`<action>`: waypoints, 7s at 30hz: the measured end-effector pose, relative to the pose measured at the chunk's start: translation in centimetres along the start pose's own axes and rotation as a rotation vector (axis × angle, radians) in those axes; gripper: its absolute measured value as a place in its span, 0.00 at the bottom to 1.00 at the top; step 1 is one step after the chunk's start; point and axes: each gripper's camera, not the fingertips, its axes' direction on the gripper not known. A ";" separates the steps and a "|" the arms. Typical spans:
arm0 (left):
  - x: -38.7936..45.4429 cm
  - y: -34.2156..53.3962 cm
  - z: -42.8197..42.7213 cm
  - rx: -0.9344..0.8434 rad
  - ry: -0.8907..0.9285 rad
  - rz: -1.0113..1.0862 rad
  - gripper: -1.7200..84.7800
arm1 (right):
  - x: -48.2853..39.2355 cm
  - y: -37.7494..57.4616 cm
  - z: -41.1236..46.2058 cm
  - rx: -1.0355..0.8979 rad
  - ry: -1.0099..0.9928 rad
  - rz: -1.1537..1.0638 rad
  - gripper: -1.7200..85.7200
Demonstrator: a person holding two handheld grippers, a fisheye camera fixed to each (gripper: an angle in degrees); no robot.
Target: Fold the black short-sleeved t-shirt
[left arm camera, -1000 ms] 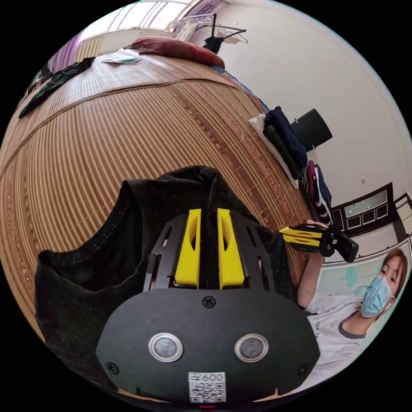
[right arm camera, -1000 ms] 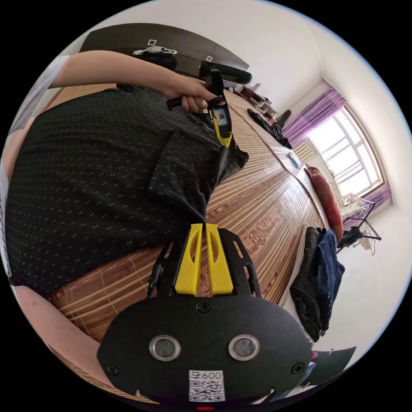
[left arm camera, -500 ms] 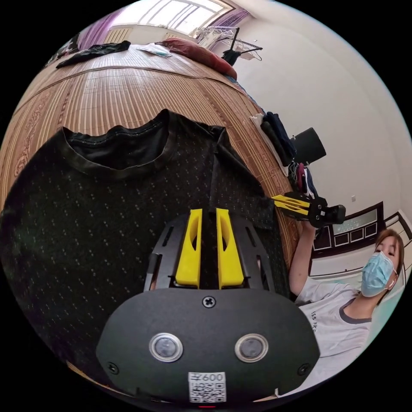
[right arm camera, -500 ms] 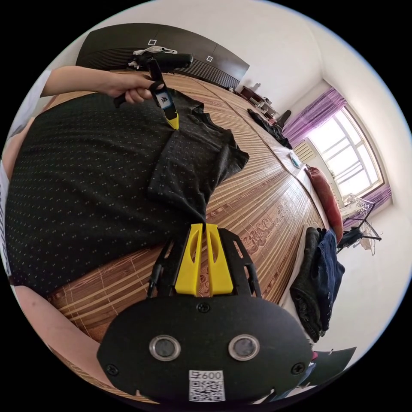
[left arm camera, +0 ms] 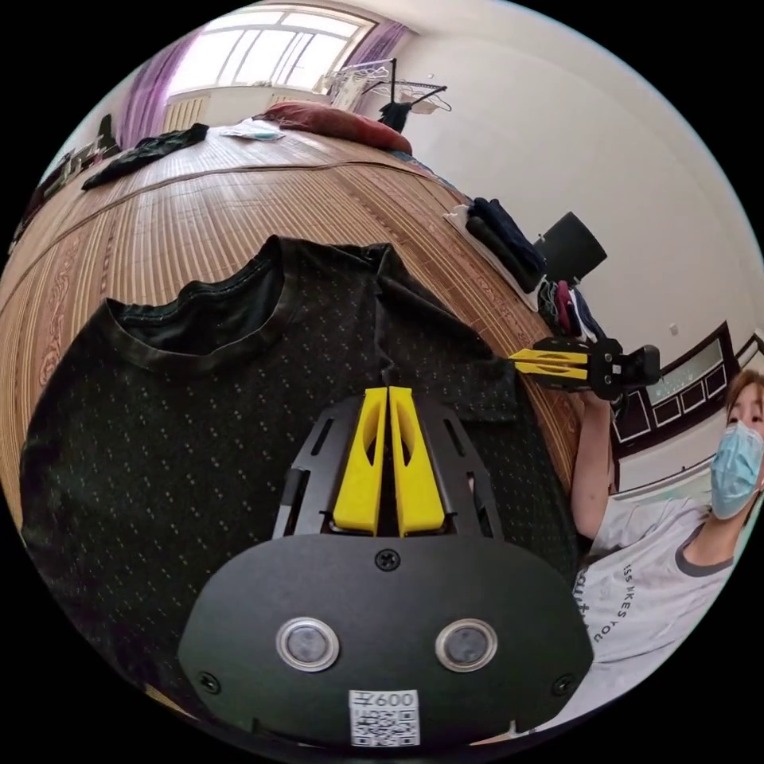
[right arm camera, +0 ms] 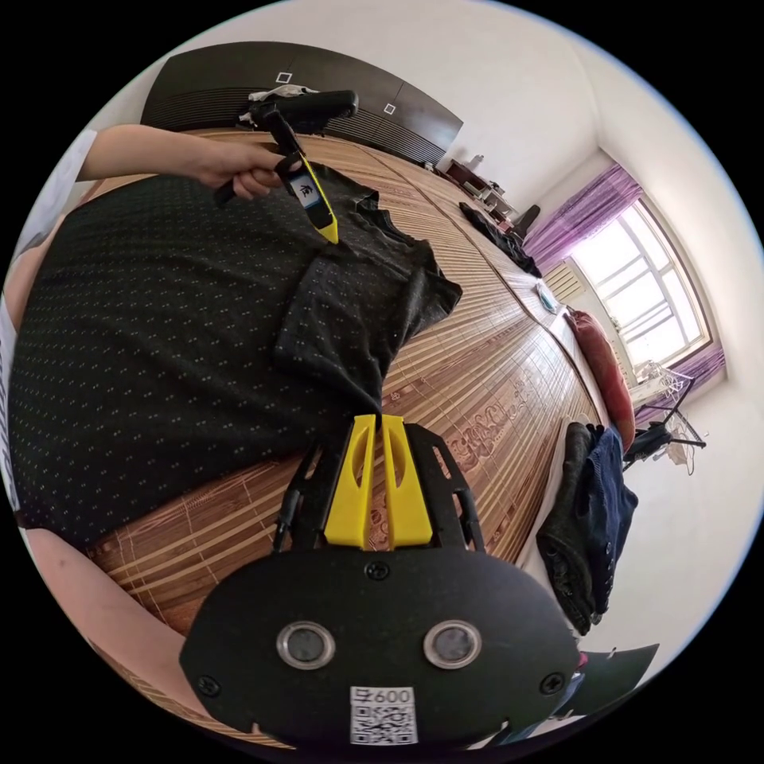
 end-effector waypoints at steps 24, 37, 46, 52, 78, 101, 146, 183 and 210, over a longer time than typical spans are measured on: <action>17.5 1.9 5.4 -0.085 -0.185 0.296 0.12 | 0.4 0.0 0.4 -0.001 0.002 -0.006 0.01; 28.3 3.8 13.1 -0.135 -0.382 0.523 0.06 | 0.5 0.0 0.8 -0.002 -0.002 -0.009 0.01; 27.8 -0.5 10.5 -0.175 -0.163 0.424 0.05 | 0.5 0.0 1.2 -0.002 -0.020 -0.006 0.01; 24.7 -3.1 10.9 -0.279 -0.021 0.365 0.09 | 0.1 0.0 1.3 0.000 -0.010 -0.012 0.01; 0.1 -30.8 1.1 -0.164 0.217 -0.149 0.15 | -3.5 -0.4 1.9 0.010 0.062 -0.059 0.01; 1.8 -41.7 1.4 -0.190 0.023 -0.005 0.05 | -7.5 -0.4 1.5 0.023 0.105 -0.112 0.01; 0.3 -48.4 -3.5 -0.289 0.277 0.036 0.02 | -8.1 1.4 -0.2 0.073 0.194 -0.202 0.01; -3.3 -40.1 -1.5 -0.018 0.261 -0.075 0.03 | 26.0 9.5 7.5 -0.032 -0.784 1.083 0.01; -1.5 -38.3 -1.9 0.017 0.046 -0.016 0.03 | 30.3 2.9 5.5 -0.183 -0.637 0.933 0.01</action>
